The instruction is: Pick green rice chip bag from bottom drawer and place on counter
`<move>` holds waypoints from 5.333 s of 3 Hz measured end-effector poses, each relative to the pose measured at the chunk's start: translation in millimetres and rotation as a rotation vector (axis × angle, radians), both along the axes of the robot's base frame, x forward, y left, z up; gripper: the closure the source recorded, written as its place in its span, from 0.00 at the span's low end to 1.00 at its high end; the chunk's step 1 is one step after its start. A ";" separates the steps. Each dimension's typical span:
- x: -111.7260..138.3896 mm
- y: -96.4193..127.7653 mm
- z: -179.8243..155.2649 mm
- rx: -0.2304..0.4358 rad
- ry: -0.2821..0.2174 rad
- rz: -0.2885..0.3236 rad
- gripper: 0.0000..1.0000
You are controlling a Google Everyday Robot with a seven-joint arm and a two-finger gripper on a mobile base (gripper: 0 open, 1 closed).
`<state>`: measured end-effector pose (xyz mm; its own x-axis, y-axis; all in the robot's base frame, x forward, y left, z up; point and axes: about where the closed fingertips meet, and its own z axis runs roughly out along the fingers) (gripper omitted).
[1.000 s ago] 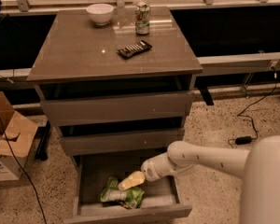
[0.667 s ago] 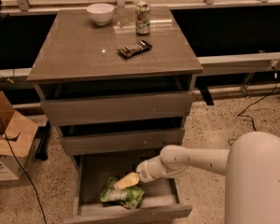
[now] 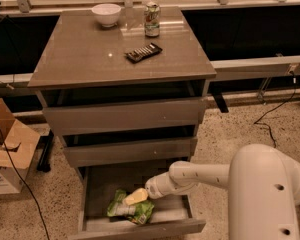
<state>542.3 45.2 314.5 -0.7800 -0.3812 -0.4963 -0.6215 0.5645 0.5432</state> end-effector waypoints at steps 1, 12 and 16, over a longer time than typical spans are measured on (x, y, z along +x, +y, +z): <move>-0.3 5.6 -13.9 -0.012 0.039 0.002 0.00; -16.2 -13.1 27.3 0.345 -0.160 -0.077 1.00; -33.0 -95.4 317.0 0.083 -0.913 0.306 1.00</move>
Offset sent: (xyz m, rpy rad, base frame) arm 0.0098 0.0301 -0.1091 -0.2839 0.1586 -0.0775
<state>509.4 -50.2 631.5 0.0471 -0.4401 -0.8967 -0.9379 0.2893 -0.1913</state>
